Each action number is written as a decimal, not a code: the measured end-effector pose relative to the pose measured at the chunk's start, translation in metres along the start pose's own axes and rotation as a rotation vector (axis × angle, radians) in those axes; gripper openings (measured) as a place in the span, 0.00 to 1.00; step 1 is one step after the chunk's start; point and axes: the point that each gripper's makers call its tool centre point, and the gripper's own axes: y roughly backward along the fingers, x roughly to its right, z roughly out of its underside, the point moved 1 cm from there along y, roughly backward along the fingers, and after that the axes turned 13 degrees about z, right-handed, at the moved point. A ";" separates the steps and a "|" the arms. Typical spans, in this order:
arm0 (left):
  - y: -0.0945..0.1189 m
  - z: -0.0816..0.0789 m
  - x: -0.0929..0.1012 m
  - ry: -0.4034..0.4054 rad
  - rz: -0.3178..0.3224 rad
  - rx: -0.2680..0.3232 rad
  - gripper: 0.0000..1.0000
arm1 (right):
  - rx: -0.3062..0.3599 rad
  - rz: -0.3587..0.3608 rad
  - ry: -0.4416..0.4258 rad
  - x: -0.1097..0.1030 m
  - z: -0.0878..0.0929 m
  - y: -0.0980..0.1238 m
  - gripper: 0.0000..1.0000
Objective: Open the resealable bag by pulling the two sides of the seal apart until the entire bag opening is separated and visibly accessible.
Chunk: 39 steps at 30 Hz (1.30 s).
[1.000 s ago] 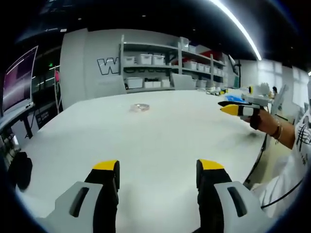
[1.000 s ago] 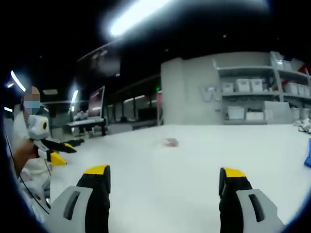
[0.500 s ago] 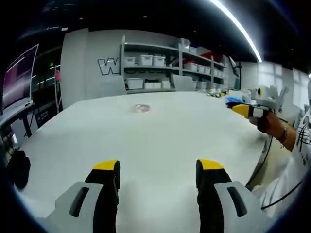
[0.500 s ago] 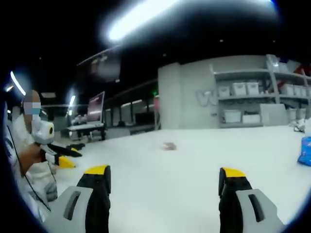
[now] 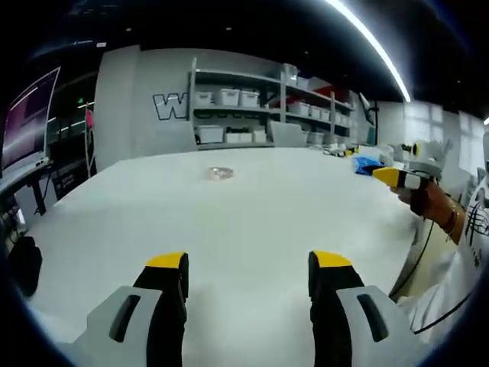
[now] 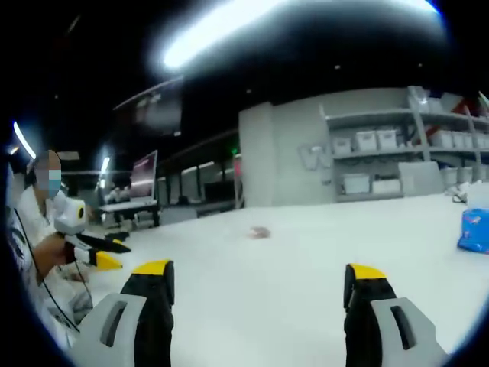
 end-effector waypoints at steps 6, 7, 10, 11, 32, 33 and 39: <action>0.001 -0.002 -0.003 0.001 -0.008 0.009 0.63 | 0.013 0.029 0.001 0.003 0.000 0.005 0.93; 0.001 -0.002 -0.003 0.002 -0.009 0.010 0.63 | 0.012 0.031 -0.001 0.004 0.000 0.005 0.93; -0.001 -0.001 -0.004 0.007 -0.009 0.012 0.63 | 0.011 0.043 -0.001 0.005 0.002 0.007 0.93; -0.002 -0.001 -0.004 0.008 -0.007 0.011 0.63 | 0.013 0.048 0.002 0.005 0.002 0.007 0.93; -0.013 0.004 -0.006 0.027 -0.022 -0.010 0.62 | 0.004 0.122 0.024 0.013 0.009 0.008 0.93; -0.013 0.004 -0.006 0.024 -0.020 -0.012 0.62 | -0.002 0.125 0.025 0.013 0.010 0.007 0.93; -0.014 0.004 -0.004 0.019 -0.012 -0.017 0.62 | 0.004 0.120 0.013 0.011 0.008 0.009 0.93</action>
